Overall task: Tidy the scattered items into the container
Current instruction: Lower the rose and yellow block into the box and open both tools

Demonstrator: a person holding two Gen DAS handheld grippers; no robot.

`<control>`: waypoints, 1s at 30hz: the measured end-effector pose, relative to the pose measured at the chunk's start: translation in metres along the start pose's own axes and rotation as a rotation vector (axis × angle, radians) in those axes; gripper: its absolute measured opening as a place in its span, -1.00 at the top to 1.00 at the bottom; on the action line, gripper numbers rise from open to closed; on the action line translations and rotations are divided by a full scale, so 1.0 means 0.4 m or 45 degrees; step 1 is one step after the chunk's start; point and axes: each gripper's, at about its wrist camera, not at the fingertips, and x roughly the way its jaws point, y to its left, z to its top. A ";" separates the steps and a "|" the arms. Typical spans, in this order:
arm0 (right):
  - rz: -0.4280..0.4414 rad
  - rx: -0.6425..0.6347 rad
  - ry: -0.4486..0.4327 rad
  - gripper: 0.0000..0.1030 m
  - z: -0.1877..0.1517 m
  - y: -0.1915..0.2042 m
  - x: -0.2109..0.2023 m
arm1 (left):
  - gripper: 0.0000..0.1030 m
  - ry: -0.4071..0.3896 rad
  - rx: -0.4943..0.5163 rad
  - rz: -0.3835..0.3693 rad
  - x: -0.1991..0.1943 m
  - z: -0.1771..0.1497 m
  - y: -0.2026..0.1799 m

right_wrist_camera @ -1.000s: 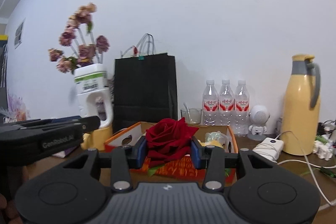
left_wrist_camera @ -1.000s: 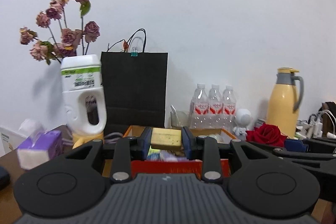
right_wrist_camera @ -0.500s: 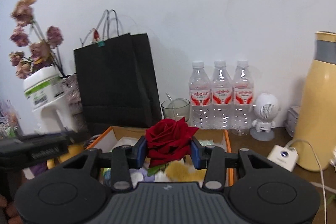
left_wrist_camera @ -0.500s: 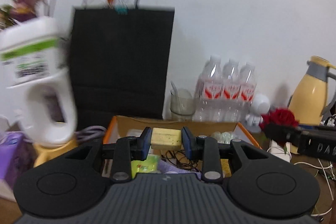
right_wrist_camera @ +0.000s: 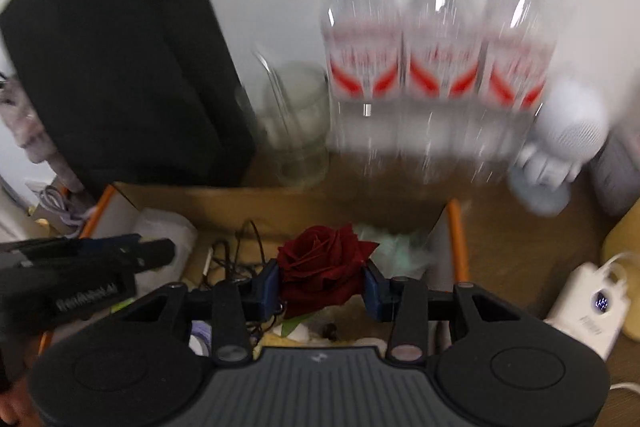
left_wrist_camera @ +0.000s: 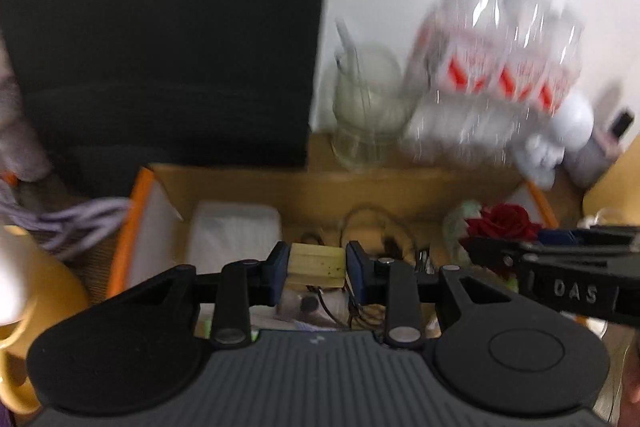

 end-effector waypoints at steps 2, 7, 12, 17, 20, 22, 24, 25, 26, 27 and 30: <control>-0.002 0.045 0.047 0.23 0.007 -0.018 0.038 | 0.38 0.066 -0.032 0.003 0.043 0.000 0.005; 0.001 0.061 0.153 0.22 0.009 -0.027 0.102 | 0.38 0.112 -0.060 0.028 0.071 -0.001 0.010; -0.031 0.037 0.179 -0.05 0.008 -0.009 0.086 | 0.24 0.142 -0.052 0.004 0.023 0.005 0.020; -0.035 0.078 0.147 -0.25 0.026 -0.011 -0.015 | -0.13 0.099 -0.017 0.028 -0.083 0.040 0.004; -0.050 0.084 0.144 -0.35 0.038 -0.011 -0.090 | -0.57 0.112 0.013 0.054 -0.150 0.050 -0.008; -0.064 0.081 0.141 -0.41 0.041 -0.007 -0.146 | -0.86 0.076 0.032 0.112 -0.198 0.048 -0.019; -0.089 0.066 0.131 -0.64 0.036 0.002 -0.199 | -1.00 0.025 0.036 0.160 -0.245 0.033 -0.024; -0.103 0.043 0.123 -0.69 0.026 0.011 -0.221 | -1.00 0.022 0.028 0.168 -0.261 0.023 -0.022; -0.117 0.018 0.122 -0.71 0.015 0.020 -0.239 | -1.00 0.049 0.021 0.171 -0.273 0.012 -0.020; -0.129 -0.004 0.131 -0.71 0.003 0.029 -0.253 | -1.00 0.074 0.019 0.171 -0.282 0.001 -0.017; -0.135 -0.019 0.153 -0.71 -0.033 0.046 -0.282 | -1.00 0.080 0.008 0.175 -0.315 -0.032 -0.009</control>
